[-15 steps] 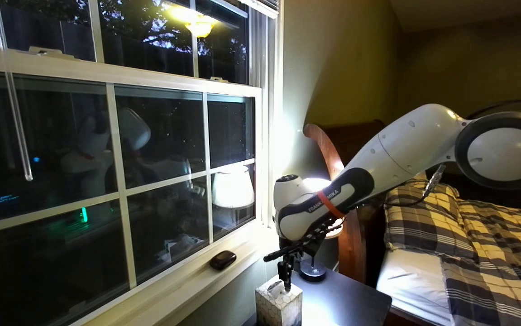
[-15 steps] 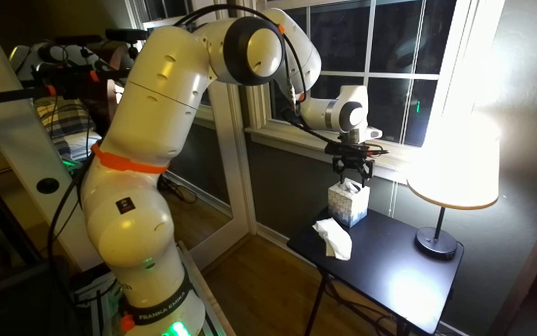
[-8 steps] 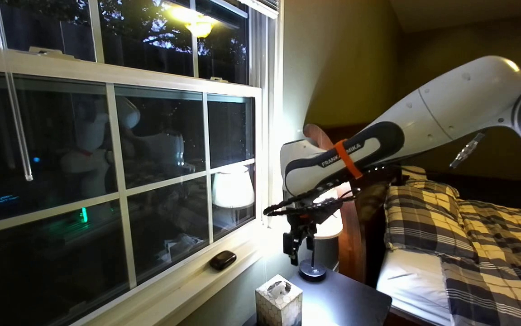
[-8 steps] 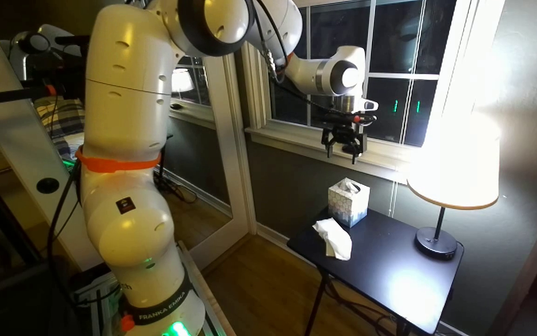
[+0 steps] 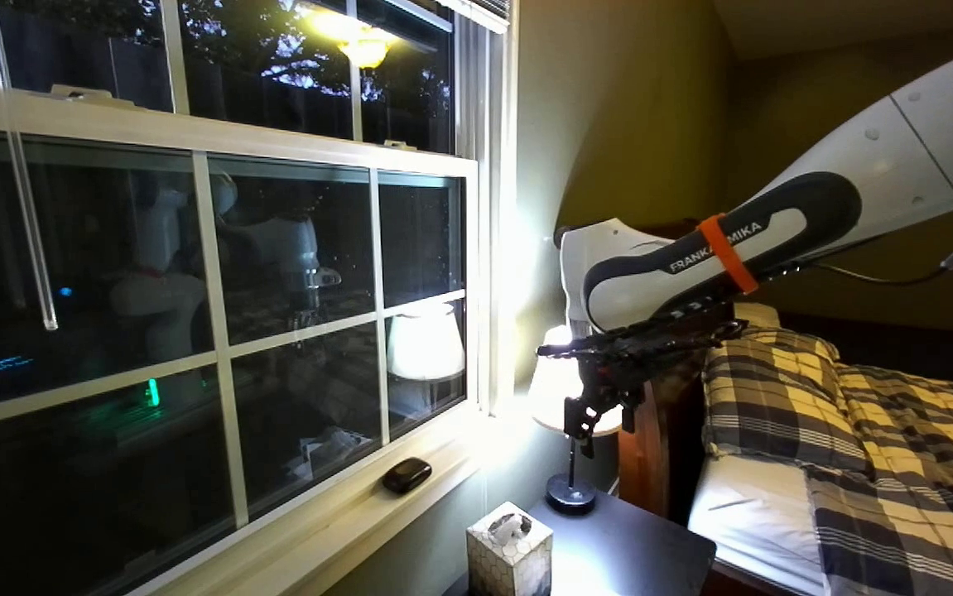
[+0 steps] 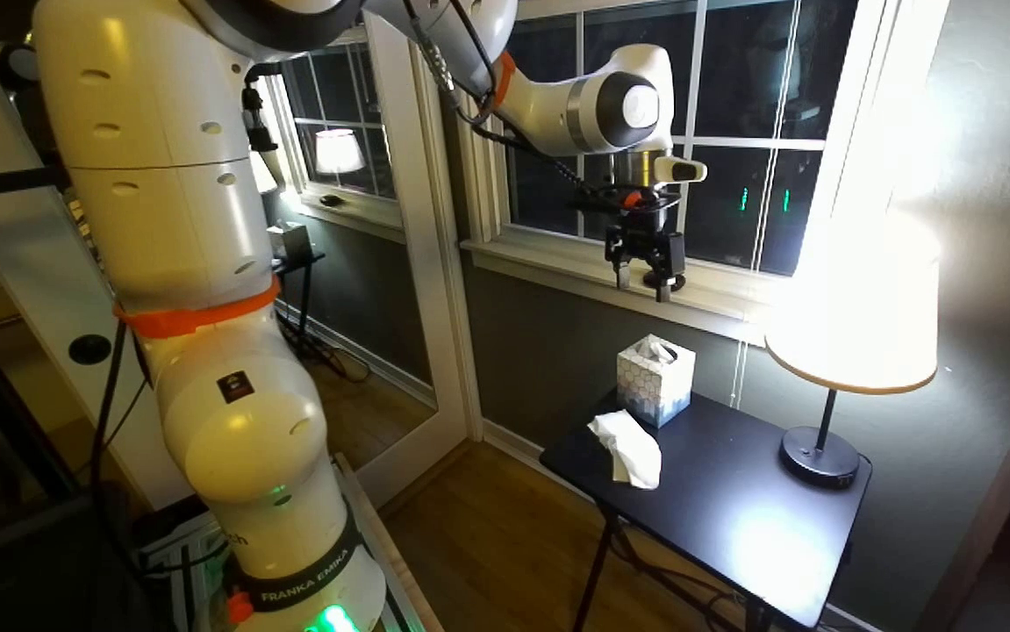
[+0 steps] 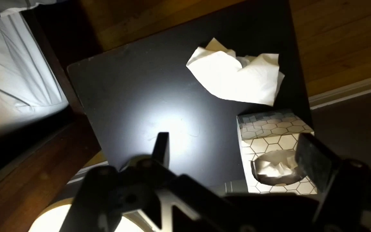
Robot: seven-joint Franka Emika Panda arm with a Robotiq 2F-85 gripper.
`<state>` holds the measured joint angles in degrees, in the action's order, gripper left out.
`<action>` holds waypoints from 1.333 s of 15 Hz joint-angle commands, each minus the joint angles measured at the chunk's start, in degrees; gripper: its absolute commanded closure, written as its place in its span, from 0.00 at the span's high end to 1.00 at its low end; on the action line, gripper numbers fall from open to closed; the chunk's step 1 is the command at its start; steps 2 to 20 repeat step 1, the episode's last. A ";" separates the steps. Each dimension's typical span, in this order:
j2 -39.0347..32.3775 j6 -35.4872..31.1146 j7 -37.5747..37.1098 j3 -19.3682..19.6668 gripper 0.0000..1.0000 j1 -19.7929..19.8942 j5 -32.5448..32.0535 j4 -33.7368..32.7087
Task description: Put the tissue box on the windowsill.
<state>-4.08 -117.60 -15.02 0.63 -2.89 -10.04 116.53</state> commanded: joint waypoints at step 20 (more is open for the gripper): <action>-0.16 0.12 0.03 -0.54 1.00 0.37 -0.01 -0.36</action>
